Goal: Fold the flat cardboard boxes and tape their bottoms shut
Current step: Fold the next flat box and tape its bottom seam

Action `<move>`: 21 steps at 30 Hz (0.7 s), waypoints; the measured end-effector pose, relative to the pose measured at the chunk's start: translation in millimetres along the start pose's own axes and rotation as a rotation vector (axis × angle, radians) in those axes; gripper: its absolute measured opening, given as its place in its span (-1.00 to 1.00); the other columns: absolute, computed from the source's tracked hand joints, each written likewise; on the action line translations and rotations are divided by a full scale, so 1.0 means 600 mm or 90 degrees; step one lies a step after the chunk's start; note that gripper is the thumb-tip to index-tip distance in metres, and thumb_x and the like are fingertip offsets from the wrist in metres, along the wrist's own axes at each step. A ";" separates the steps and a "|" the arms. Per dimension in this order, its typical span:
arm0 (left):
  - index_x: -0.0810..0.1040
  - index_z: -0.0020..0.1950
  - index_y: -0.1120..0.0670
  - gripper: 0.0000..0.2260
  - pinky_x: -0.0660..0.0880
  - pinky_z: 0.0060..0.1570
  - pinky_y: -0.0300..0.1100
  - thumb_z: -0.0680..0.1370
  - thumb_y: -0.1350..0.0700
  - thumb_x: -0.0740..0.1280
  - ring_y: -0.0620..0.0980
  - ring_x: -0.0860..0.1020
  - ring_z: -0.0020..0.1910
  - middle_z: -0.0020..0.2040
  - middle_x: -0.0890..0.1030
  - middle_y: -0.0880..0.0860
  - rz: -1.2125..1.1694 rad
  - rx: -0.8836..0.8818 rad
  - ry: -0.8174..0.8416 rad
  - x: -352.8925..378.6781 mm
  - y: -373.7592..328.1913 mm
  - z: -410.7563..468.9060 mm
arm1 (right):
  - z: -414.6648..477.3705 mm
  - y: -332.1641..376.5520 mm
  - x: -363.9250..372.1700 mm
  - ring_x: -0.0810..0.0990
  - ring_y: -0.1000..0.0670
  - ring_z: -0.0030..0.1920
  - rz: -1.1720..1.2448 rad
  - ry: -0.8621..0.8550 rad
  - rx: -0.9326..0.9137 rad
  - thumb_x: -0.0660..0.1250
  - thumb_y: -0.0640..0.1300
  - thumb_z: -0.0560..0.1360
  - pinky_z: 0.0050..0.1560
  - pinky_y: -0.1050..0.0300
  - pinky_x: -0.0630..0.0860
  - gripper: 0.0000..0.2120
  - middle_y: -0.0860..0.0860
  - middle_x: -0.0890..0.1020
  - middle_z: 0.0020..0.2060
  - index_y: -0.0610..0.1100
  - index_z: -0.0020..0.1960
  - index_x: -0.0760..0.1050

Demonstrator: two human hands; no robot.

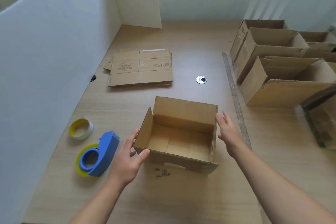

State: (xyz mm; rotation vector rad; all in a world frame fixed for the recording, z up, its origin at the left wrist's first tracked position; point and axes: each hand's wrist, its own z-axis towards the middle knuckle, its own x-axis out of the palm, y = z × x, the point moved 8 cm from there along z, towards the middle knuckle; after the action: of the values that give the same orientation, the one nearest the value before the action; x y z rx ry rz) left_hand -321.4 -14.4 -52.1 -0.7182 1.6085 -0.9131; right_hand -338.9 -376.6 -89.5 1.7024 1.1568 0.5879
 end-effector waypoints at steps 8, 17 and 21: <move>0.26 0.32 -0.46 -0.42 0.45 0.06 -0.34 0.50 -0.01 0.48 -0.39 0.40 0.22 0.21 0.41 -0.36 0.053 0.017 0.011 -0.002 -0.011 0.016 | 0.029 0.037 0.021 0.47 0.01 -0.05 0.035 -0.001 -0.077 0.22 0.08 0.64 -0.01 -0.01 0.40 -0.79 -0.01 0.55 -0.10 -0.02 0.01 0.55; 0.20 0.36 -0.50 -0.35 0.44 0.01 -0.48 0.49 -0.01 0.48 -0.50 0.35 0.22 0.28 0.39 -0.35 0.044 0.018 0.044 0.004 -0.003 0.019 | -0.011 0.009 0.001 0.35 0.06 -0.20 0.032 -0.021 -0.114 0.25 0.15 0.57 -0.11 0.04 0.31 -0.73 0.04 0.41 -0.25 -0.02 -0.16 0.49; 0.18 0.48 -0.36 -0.32 0.46 0.14 -0.36 0.49 -0.08 0.47 -0.36 0.42 0.28 0.33 0.42 -0.24 -0.017 -0.033 0.072 0.009 0.011 0.019 | -0.020 0.009 -0.004 0.51 0.14 -0.14 0.033 -0.012 -0.092 0.19 0.14 0.64 -0.02 0.05 0.45 -0.74 0.13 0.57 -0.17 0.05 -0.09 0.56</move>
State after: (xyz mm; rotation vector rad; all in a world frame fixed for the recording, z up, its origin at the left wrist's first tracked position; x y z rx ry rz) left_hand -311.6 -17.7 -61.8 -0.7377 1.7311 -0.9483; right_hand -346.8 -373.9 -79.4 1.6143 1.0342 0.6707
